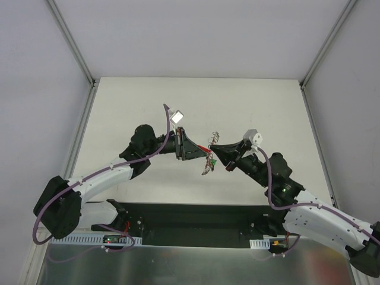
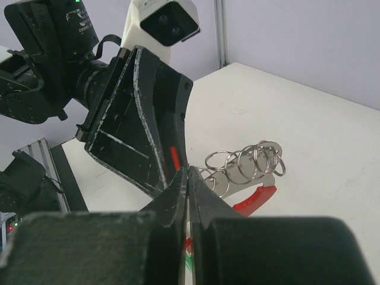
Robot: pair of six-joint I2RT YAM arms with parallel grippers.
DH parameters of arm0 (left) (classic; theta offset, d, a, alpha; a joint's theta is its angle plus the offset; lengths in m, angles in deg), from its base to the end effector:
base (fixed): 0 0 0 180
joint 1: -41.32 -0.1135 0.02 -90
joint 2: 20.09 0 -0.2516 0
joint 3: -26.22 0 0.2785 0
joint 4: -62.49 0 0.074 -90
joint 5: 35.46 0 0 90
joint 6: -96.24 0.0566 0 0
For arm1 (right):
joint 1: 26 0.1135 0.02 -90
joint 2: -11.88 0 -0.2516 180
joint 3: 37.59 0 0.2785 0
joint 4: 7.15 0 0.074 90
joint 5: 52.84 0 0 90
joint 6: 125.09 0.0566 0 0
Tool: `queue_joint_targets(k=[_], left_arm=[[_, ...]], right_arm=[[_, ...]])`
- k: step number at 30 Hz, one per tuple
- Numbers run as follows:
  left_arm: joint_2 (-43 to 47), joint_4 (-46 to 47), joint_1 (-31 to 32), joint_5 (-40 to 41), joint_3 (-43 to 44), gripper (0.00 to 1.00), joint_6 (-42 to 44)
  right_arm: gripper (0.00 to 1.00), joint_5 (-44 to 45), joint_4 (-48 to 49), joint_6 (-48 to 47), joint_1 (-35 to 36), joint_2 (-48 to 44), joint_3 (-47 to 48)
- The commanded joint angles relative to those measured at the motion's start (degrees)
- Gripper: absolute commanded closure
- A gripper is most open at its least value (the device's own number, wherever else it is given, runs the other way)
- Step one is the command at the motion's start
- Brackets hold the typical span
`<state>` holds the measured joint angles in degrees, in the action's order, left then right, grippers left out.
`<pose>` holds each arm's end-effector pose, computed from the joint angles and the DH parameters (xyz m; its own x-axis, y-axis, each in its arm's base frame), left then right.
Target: Remove the keys from the keyring
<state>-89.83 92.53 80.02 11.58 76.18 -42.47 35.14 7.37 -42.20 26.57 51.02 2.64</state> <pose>0.2167 -0.2230 0.2758 -0.6453 -0.1876 -0.7405 0.7517 0.0165 -0.6593 0.1376 0.1831 0.3127 0.2631 0.1402 -0.9545 -0.7877 0.6024 -0.1286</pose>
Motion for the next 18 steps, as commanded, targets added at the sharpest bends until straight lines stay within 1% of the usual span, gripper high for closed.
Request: queue_joint_targets(k=[1, 3, 4, 5, 6, 7, 10, 12, 13, 15, 16, 17, 18], left_arm=[[4.78, -9.23, 0.76, 1.38, 0.80, 0.63, 7.65], [7.06, -16.07, 0.77, 3.83, 2.55, 0.52, 12.29], [7.76, -18.72, 0.77, 4.98, 3.08, 0.49, 13.97], [9.08, -21.01, 0.77, 6.12, 4.48, 0.47, 15.64], [9.87, -25.91, 0.68, 7.44, 5.36, 0.45, 18.62], [10.49, -27.87, 0.68, 9.89, 6.07, 0.44, 20.13], [12.78, -33.66, 0.50, 13.85, 9.14, 0.43, 25.32], [14.01, -36.40, 0.59, 14.57, 10.38, 0.39, 29.52], [14.19, -39.63, 0.59, 14.05, 12.04, 0.37, 31.29], [13.84, -42.21, 0.59, 13.08, 13.98, 0.38, 34.89], [13.40, -43.61, 0.59, 12.12, 15.20, 0.42, 35.69], [13.14, -43.88, 0.59, 8.19, 15.56, 0.44, 36.31], [12.87, -43.89, 0.68, 6.07, 15.92, 0.45, 37.01]], right_arm=[[1.00, -1.75, 4.78, -1.85, -0.11, -2.75, 0.51], [0.99, -1.41, 3.19, -2.72, -0.28, -3.27, 0.86], [1.00, -1.32, 1.79, -3.16, -0.28, -3.71, 0.95], [1.00, -1.06, 1.17, -3.95, -0.28, -3.80, 1.21], [0.99, -0.97, -0.05, -4.39, -0.19, -3.98, 1.65], [0.99, -0.88, -0.67, -4.75, -0.19, -3.89, 2.00], [0.99, -0.96, -3.84, -5.89, -0.28, -3.11, 3.84], [1.00, -1.32, -5.86, -5.98, -0.28, -2.75, 4.64], [1.00, -1.58, -6.39, -5.89, -0.37, -2.57, 5.25], [0.99, -2.46, -7.62, -5.46, -0.37, -2.05, 5.96], [0.99, -2.90, -7.62, -4.93, -0.28, -2.05, 6.13], [1.00, -3.77, -7.45, -4.67, -0.37, -1.96, 6.22], [1.00, -4.13, -7.36, -4.49, -0.28, -1.78, 6.40]])
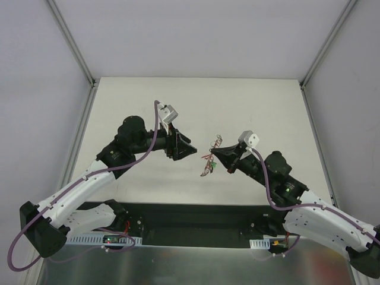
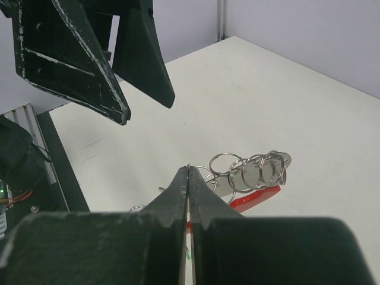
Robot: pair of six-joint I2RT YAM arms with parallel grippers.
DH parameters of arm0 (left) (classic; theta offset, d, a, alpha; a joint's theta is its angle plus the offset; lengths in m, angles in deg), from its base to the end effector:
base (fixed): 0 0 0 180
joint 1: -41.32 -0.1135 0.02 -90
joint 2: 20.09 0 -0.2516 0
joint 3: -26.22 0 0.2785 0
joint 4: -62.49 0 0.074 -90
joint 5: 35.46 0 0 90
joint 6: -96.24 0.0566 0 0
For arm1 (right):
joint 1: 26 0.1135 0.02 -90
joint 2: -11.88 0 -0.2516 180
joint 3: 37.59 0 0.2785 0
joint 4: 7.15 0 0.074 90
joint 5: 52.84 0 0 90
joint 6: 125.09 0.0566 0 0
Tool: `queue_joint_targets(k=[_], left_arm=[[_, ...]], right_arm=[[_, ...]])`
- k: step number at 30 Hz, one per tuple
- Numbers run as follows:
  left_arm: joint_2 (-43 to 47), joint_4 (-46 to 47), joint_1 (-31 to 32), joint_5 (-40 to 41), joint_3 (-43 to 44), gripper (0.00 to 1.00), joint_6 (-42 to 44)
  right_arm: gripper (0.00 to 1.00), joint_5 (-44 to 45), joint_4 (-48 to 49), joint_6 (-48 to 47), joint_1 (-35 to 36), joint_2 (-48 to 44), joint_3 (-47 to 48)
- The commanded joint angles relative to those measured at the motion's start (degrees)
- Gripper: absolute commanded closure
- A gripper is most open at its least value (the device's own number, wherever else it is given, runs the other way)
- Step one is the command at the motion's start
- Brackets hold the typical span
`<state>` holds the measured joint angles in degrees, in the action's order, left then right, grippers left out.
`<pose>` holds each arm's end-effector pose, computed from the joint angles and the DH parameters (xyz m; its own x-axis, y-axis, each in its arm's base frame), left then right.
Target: Remove the keys from the keyring
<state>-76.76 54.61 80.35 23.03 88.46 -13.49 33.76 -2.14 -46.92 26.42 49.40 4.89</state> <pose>0.1997 -0.2000 0.3458 -0.3477 -0.0887 -0.9334 0.8766 0.3224 -0.3571 0.1354 0.1815 0.3134 0.2728 0.0190 -0.9619 -0.7875 0.5787 -0.2120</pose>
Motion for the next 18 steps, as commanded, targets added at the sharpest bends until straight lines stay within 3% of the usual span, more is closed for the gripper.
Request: queue_joint_targets(k=[1, 9, 18], left_arm=[[-0.90, -5.88, 0.44, -7.32, 4.25, 0.46, 8.12], [-3.98, -2.04, 2.10, -21.38, 5.22, 0.55, 11.38], [-7.05, 4.23, 3.51, -25.36, 5.48, 0.57, 11.64]], right_arm=[[1.00, -3.19, 2.23, 0.41, -0.13, -0.16, 4.23], [1.00, -12.24, 5.22, 0.58, -0.22, -0.87, 4.24], [1.00, -19.10, 7.42, 0.76, -0.22, -0.34, 4.41]])
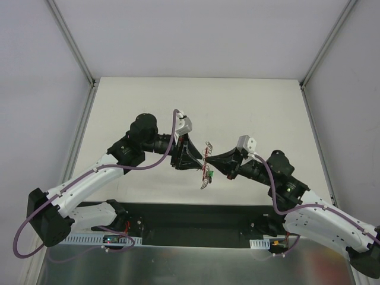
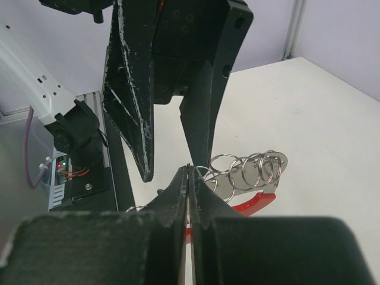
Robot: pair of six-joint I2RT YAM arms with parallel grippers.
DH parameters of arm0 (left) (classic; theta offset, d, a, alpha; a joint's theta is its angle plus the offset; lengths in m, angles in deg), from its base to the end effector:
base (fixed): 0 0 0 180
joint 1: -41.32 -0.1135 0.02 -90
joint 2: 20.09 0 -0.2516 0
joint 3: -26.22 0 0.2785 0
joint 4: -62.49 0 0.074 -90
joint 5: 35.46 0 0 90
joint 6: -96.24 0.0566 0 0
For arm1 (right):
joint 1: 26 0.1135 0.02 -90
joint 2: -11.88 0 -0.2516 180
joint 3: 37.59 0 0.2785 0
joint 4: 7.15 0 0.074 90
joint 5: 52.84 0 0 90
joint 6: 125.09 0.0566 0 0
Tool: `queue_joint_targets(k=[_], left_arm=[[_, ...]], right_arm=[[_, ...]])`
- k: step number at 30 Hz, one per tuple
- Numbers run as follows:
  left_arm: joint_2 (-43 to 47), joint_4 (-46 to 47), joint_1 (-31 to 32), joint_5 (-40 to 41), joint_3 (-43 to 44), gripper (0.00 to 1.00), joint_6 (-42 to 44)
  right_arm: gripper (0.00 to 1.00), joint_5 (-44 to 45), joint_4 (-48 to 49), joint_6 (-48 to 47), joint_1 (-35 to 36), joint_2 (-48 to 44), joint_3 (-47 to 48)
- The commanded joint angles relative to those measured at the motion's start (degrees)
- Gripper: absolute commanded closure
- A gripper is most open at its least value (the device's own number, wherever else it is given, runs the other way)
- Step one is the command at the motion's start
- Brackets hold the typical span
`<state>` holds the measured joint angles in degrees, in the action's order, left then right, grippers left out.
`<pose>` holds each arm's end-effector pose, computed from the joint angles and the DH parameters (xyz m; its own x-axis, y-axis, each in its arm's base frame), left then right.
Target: Remove the keys from the keyring
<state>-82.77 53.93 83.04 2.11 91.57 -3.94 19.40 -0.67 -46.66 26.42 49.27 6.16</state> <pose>0.1871 -0.2269 0.3389 -0.2511 0.0795 -0.9647 0.9651 -0.0564 -0.2559 0.1215 0.1861 0.3256 0.3205 0.1033 -0.9416 -0.8899 0.3734 -0.2620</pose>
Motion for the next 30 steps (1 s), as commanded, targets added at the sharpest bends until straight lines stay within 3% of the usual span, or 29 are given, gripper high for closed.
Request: queue_joint_targets(k=[1, 14, 21, 25, 30], left_arm=[[-1.48, 5.34, 0.91, -4.88, 2.38, 0.58, 2.18], [1.41, 12.82, 2.05, -7.60, -2.02, 0.78, 1.74], [0.89, 12.56, 2.14, -7.34, -2.63, 1.00, 1.03], [1.85, 12.03, 2.14, -5.59, -3.68, 1.00, 1.30], [4.05, 11.07, 2.32, 4.07, -5.70, 1.00, 1.91]], right_arm=[[1.00, -5.26, 6.04, 0.32, -0.13, 0.05, 3.32], [1.00, -2.90, 5.96, 0.32, -0.13, 1.11, 3.50], [1.00, 0.18, 4.64, -0.46, -0.13, 0.85, 2.88], [1.00, 2.02, 2.45, -1.69, -0.13, 0.58, 2.53], [0.99, 2.99, -2.30, -2.84, -0.13, 0.85, 3.58]])
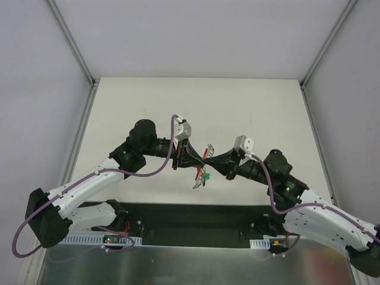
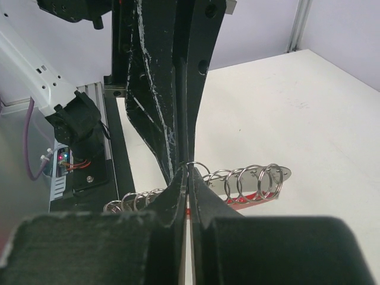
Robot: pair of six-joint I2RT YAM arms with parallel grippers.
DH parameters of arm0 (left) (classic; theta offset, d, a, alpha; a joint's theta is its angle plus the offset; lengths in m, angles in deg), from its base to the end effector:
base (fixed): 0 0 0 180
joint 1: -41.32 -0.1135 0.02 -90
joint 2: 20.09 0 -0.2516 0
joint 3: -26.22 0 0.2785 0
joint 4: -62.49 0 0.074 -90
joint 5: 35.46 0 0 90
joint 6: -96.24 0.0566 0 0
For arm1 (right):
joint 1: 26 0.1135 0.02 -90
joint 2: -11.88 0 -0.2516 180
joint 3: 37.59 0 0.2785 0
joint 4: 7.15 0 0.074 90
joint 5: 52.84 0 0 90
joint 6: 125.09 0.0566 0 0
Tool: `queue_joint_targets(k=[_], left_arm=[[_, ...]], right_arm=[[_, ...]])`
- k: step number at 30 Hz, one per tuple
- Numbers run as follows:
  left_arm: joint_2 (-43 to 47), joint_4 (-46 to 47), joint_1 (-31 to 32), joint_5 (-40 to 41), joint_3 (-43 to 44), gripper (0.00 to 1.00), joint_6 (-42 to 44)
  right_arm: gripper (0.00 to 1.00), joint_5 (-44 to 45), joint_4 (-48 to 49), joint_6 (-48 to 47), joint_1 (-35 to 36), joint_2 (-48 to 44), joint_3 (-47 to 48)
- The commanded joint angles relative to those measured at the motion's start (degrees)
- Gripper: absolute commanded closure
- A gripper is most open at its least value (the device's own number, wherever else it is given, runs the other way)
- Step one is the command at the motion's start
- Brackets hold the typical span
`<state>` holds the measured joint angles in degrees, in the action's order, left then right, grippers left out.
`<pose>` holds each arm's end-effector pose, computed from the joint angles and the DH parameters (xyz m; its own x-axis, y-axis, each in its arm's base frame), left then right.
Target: Remove the keys from the keyring
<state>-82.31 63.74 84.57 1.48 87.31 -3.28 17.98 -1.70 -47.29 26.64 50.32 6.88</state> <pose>0.1796 -0.2311 0.3308 -0.1629 0.0168 -0.9865 0.9805 -0.1086 -0.1637 0.1216 0.1900 0.3245 0.3180 0.0876 -0.9440 -0.8992 0.3435 -0.2710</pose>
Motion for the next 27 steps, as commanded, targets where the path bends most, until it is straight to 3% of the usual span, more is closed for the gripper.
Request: queue_joint_targets(k=[1, 7, 10, 14, 22, 27], left_arm=[[4.29, 0.73, 0.79, 5.33, -1.53, 1.00, 1.78], [5.26, -3.58, 0.79, 7.79, -0.83, 1.00, 4.16], [3.60, -7.18, 0.79, 8.32, 1.10, 1.00, 4.68], [2.63, -7.45, 0.79, 8.32, 1.63, 1.00, 4.51], [2.28, -7.98, 0.79, 7.88, 2.25, 1.00, 5.12], [2.27, -8.77, 0.79, 6.92, 1.98, 1.00, 7.05]], right_arm=[[0.99, 4.76, -2.32, -2.82, -0.43, -0.20, 3.30], [0.93, 7.58, -10.32, -5.19, -0.43, 0.32, 6.72], [0.98, 7.32, -11.74, -5.72, -0.43, 0.76, 7.69], [0.97, 6.44, -12.00, -5.55, -0.35, 0.68, 7.70], [0.64, -1.29, -13.05, -15.19, -0.44, -1.96, 4.62], [0.58, -6.04, -17.62, -25.74, -0.35, 2.16, 8.74]])
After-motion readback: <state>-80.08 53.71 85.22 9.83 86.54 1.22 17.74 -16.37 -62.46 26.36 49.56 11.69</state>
